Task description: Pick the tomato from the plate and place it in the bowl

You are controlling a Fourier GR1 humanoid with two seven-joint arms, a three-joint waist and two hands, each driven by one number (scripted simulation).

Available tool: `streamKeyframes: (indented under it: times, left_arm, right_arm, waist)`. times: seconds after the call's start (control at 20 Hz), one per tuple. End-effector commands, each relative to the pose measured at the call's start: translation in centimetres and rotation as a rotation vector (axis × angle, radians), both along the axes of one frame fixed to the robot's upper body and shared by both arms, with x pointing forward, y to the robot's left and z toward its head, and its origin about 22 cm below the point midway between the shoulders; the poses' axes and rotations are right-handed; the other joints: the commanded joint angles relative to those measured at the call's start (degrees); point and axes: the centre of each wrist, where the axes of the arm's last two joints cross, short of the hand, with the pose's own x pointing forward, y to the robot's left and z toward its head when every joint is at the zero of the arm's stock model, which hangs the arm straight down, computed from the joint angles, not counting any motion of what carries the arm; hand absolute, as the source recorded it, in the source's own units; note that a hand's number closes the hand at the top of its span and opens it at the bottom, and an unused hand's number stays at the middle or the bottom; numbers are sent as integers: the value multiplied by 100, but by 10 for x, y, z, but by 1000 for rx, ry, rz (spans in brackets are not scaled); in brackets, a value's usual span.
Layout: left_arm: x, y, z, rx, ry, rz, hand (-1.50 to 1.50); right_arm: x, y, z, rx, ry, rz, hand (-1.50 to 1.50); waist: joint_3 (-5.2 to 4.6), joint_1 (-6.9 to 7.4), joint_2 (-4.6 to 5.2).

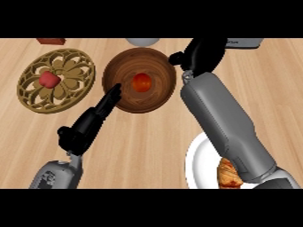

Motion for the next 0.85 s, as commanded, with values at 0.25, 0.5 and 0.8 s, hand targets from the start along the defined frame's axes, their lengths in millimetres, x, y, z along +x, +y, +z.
streamKeyframes:
  times: [0.25,0.5,0.8]
  left_arm:
    - [-2,26,0,-1,16,82,0]
    - [-7,25,-5,2,20,92,0]
    - [-20,31,-9,-5,27,101,0]
  right_arm:
    - [-32,-29,-42,284,-163,-210,-150]
    - [-74,-45,-58,319,-210,-196,-150]
    - [-147,-59,-75,368,-215,-178,-150]
  waist:
    - [-1,-415,-115]
    - [0,-562,-166]
    - [-1,-565,-145]
